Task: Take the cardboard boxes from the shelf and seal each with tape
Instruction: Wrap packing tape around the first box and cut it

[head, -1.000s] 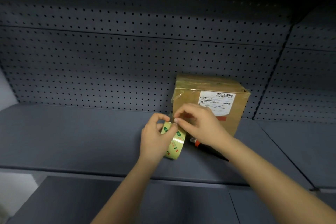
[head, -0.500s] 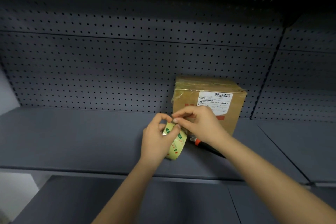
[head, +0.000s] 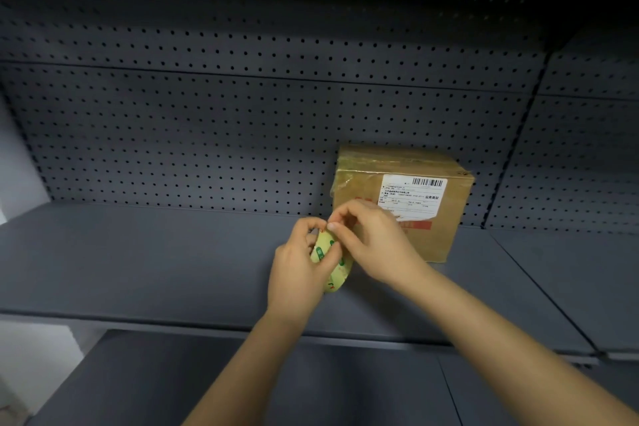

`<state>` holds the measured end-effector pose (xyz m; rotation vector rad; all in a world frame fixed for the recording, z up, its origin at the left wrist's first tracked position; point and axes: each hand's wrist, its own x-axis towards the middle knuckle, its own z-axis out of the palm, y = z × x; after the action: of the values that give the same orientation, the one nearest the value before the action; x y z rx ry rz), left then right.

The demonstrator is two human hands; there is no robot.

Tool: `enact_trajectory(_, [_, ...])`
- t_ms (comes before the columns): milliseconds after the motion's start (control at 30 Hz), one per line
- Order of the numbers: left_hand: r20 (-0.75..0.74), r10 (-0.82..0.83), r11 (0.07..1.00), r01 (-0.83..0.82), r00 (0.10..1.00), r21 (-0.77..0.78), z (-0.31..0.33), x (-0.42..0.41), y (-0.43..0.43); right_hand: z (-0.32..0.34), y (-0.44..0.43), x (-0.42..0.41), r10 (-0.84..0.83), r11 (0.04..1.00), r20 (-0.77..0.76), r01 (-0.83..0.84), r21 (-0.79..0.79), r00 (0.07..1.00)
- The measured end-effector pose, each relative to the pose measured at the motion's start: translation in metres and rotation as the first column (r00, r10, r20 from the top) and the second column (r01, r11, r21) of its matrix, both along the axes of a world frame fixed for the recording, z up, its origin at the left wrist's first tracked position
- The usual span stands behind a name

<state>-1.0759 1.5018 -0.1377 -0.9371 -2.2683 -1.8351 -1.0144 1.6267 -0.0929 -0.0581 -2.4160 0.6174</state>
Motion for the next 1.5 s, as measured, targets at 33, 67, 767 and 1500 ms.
enact_trajectory(33, [-0.023, 0.020, 1.000, -0.020, 1.000, -0.005, 0.000, 0.000, -0.001, -0.002, -0.002, -0.002, -0.004, 0.999, 0.003, 0.004, 0.044, 1.000])
enact_trajectory(67, [-0.041, 0.034, 0.999, -0.034, 0.999, -0.007, -0.001, 0.000, -0.002, -0.005, -0.005, -0.004, -0.006, 0.997, 0.004, 0.005, 0.075, 1.000])
enact_trajectory(767, [-0.431, -0.365, 0.659, -0.098, 0.825, -0.746, 0.014, -0.074, -0.027, 0.010, 0.028, -0.018, -0.190, 0.977, -0.264, 0.209, 0.045, 0.946])
enact_trajectory(1500, [-0.292, 0.105, 0.994, -0.088, 0.951, 0.069, 0.020, -0.069, 0.060, 0.025, 0.070, -0.037, -0.199, 0.975, -0.207, 0.214, 0.053, 0.958])
